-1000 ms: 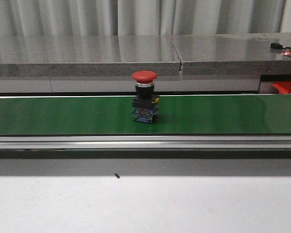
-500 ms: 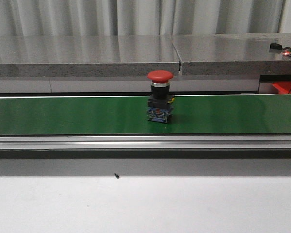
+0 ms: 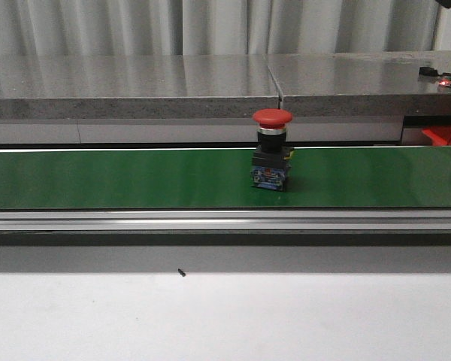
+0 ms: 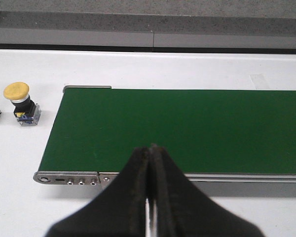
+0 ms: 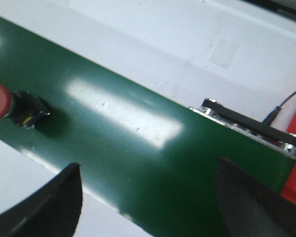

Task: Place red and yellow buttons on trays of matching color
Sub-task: 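Move the right gripper back over the second red button on the belt, then lower the right gripper and grasp the second red button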

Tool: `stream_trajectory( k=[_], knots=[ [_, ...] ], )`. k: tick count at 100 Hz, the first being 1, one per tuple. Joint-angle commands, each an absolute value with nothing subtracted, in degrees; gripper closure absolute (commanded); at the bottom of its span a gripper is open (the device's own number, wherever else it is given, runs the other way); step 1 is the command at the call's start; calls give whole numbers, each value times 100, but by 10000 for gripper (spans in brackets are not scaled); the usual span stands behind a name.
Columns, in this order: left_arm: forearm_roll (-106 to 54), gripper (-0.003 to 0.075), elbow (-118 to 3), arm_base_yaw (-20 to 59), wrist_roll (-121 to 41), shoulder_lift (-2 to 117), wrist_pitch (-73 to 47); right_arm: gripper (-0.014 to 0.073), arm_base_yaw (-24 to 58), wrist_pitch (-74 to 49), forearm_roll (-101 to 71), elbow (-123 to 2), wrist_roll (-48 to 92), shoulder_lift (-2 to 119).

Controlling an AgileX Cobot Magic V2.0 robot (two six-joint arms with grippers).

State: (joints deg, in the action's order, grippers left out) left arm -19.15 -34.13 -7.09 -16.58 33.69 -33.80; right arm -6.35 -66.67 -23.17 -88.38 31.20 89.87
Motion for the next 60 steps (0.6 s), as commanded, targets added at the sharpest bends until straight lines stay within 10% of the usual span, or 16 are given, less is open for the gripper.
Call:
stream_trajectory(
  k=[1, 60],
  knots=[
    [-2007, 741, -3557, -663, -1660, 3377, -3035, 34, -477, -6233, -2487, -8406, 3534, 8464],
    [-2007, 741, -3557, -663, -1660, 3377, -3035, 34, 1040, -4842, -2189, -6999, 3656, 8284]
  ],
)
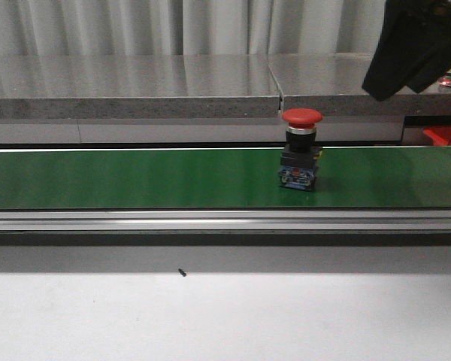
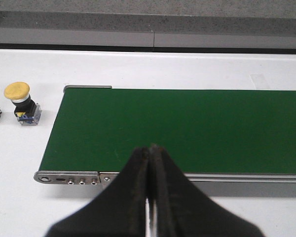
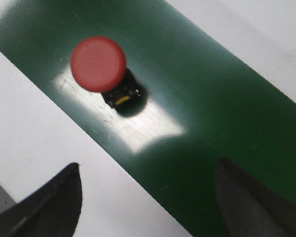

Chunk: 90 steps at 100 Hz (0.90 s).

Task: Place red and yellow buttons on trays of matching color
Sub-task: 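Lower the right gripper and grasp the second red button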

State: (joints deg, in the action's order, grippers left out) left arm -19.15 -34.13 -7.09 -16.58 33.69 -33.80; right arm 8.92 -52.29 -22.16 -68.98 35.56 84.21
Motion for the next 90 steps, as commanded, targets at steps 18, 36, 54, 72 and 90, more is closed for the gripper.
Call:
stream_trajectory(
  k=[18, 36, 54, 72, 90],
  knots=[
    [-2007, 741, -3557, -663, -1660, 3377, -3035, 34, 1170, -4672, -2154, -6999, 3656, 8448],
    [-2007, 741, -3557, -663, -1660, 3377, -3035, 34, 1170, -4556, -2154, -6999, 3656, 8609],
    [-2007, 741, -3557, -663, -1660, 3377, -3035, 34, 1170, -4487, -2154, -6999, 3656, 8746],
    [-2007, 741, -3557, -663, -1660, 3377, -3035, 34, 1170, -4381, -2154, -6999, 3656, 8918],
    [-2007, 741, -3557, -663, -1660, 3377, -3035, 34, 1170, -4166, -2154, -6999, 3656, 8959]
  ],
)
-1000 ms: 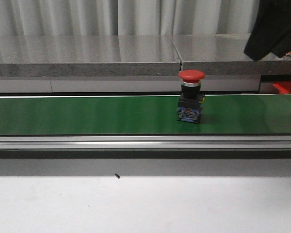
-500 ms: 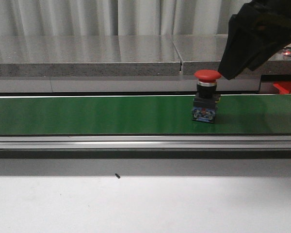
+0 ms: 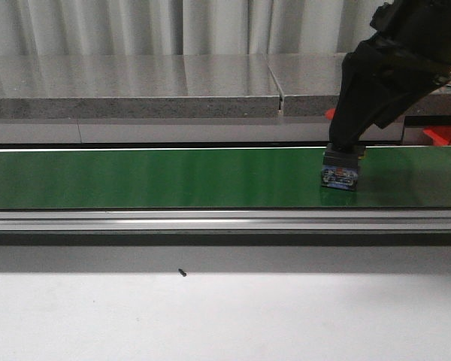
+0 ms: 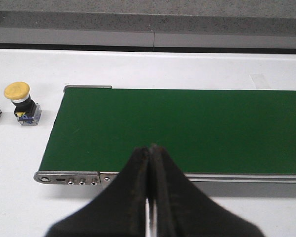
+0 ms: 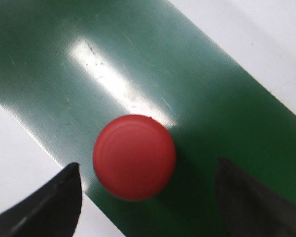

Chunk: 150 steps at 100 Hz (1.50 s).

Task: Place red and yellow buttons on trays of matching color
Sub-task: 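Lower the right gripper and grasp the second red button, then lift the red button over the red tray and open the right gripper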

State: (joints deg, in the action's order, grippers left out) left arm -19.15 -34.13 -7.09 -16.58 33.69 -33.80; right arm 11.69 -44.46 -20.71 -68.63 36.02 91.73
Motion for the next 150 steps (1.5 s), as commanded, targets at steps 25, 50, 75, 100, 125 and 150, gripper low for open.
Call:
stream_trajectory(
  k=[25, 50, 75, 100, 125, 150],
  knots=[
    [-2007, 741, -3557, -663, -1660, 3377, -3035, 159, 1170, -4145, -2154, -6999, 3656, 8959],
    [-2007, 741, -3557, -663, -1660, 3377, -3035, 383, 1160, -4370, -2119, -6999, 3645, 8959],
    [-2007, 741, -3557, -663, -1660, 3377, -3035, 401, 1124, -4473, -2119, -7277, 3597, 8953],
    [-2007, 741, -3557, -663, -1660, 3377, -3035, 401, 627, -5083, -2119, -8093, 3541, 8932],
    [-2007, 741, -3557, -663, -1660, 3377, -3035, 401, -520, -5284, -2124, -8727, 3542, 8932],
    [-2007, 741, -3557, -663, -1660, 3377, -3035, 401, -1929, -4923, -2260, -8862, 3547, 8955]
  ],
)
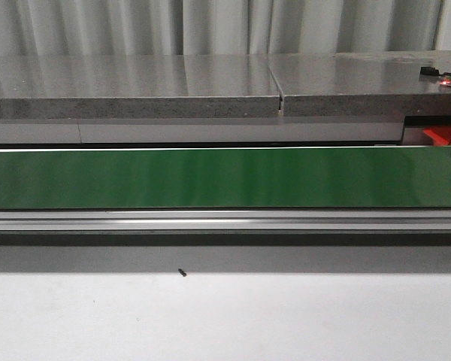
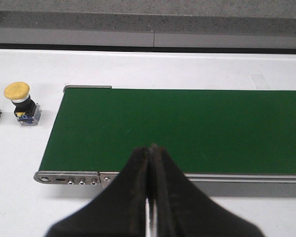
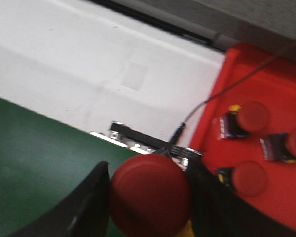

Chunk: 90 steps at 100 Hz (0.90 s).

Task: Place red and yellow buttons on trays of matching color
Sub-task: 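Lift the red button over the red tray and open the right gripper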

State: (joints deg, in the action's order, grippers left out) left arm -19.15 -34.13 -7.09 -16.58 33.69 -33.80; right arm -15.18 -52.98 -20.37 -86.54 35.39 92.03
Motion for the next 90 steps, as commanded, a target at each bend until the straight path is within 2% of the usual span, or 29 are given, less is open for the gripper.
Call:
stream_trajectory(
  k=[1, 35, 90],
  knots=[
    [-2007, 741, -3557, -663, -1660, 3377, -3035, 401, -1961, -4894, -2269, -8862, 3547, 8962],
    [-2007, 741, -3557, -663, -1660, 3377, -3035, 401, -3079, -4328, -2897, -8862, 3606, 9391],
    [-2007, 741, -3557, -663, -1660, 3377, -3035, 401, -3317, -3671, -3021, -8862, 3623, 10997]
  ],
)
